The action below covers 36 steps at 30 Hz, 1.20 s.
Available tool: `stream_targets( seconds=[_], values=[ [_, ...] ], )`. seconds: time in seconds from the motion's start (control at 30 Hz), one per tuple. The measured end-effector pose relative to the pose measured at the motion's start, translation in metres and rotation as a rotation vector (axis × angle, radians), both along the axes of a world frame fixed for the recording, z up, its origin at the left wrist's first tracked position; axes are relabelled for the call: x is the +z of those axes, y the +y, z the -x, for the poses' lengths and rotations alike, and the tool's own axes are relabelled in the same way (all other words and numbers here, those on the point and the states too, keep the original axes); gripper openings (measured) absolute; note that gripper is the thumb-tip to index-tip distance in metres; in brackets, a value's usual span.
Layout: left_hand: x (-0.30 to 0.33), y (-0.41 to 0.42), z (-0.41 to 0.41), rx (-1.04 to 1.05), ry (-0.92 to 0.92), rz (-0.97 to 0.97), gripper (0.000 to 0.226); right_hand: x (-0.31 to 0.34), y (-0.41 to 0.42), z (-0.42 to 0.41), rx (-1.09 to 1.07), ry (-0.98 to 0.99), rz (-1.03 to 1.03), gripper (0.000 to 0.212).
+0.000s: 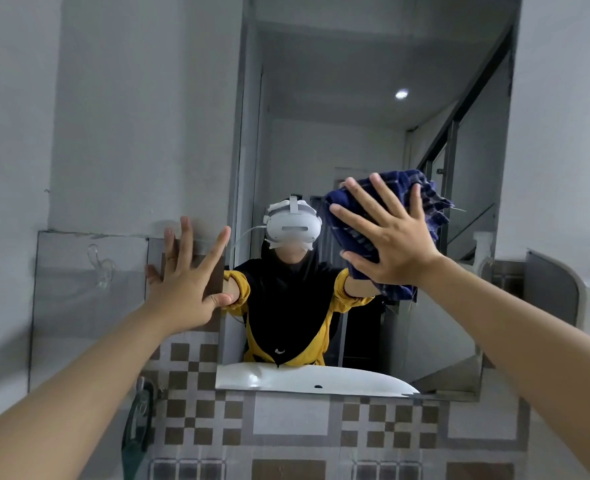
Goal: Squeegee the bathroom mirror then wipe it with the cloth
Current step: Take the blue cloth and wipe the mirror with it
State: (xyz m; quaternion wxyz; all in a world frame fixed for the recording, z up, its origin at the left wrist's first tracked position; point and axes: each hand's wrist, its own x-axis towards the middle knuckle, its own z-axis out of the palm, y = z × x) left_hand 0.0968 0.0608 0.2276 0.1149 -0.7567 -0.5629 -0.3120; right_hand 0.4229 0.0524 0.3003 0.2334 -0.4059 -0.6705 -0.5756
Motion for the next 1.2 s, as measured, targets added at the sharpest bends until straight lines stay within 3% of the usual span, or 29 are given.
stream_targets(
  seconds=[0.17, 0.37, 0.7, 0.97, 1.2],
  values=[
    [-0.002, -0.001, -0.003, 0.024, 0.0, 0.009, 0.109, -0.007, -0.006, -0.052, -0.012, 0.167, -0.018, 0.076],
    [-0.002, -0.002, -0.007, 0.065, -0.015, 0.016, 0.111, -0.02, -0.01, -0.083, 0.008, 0.53, -0.034, 0.076],
    [-0.001, -0.005, -0.008, 0.053, -0.017, 0.024, 0.11, -0.044, -0.003, -0.024, 0.044, 1.072, -0.063, 0.076],
    [0.0, -0.006, -0.007, -0.015, -0.013, 0.033, 0.104, -0.062, 0.01, 0.056, 0.07, 1.008, -0.054, 0.077],
    [-0.015, 0.001, 0.006, -0.039, 0.11, -0.019, 0.094, -0.049, 0.015, 0.116, 0.081, 0.923, -0.04, 0.077]
  ],
)
